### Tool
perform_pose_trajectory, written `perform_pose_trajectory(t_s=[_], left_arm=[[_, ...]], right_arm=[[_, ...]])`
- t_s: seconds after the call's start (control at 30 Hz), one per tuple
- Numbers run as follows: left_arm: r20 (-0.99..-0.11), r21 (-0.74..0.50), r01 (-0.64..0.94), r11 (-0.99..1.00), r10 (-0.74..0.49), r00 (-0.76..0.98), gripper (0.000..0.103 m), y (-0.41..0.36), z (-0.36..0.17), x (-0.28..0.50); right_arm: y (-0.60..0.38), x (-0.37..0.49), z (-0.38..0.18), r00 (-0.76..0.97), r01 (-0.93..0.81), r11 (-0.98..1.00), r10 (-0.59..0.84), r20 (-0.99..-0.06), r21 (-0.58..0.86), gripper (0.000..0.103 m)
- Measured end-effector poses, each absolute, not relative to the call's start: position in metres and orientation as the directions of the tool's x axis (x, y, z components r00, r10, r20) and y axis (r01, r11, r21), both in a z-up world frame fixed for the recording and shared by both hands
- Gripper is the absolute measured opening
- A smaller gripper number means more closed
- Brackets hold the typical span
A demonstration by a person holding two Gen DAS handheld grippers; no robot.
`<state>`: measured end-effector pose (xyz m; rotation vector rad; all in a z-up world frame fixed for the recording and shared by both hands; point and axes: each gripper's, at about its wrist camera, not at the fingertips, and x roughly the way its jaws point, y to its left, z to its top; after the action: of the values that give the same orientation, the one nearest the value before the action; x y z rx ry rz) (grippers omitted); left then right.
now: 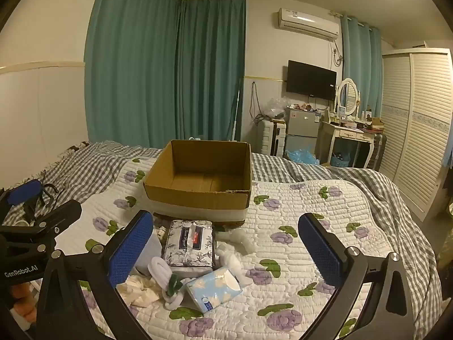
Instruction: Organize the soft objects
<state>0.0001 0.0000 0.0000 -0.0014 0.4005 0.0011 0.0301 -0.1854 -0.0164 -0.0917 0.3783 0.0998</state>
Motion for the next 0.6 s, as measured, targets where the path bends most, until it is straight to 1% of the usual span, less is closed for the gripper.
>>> perform_pose_trajectory(t_s=[0.6], left_arm=[[-0.399,-0.010,-0.026,1.000,0.020,0.917,0.103,0.0010,-0.0036,-0.0004]], right_arm=[[-0.1831,0.0311,-0.0195,0.919,-0.130,0.990,0.098,-0.381,-0.058,0.103]])
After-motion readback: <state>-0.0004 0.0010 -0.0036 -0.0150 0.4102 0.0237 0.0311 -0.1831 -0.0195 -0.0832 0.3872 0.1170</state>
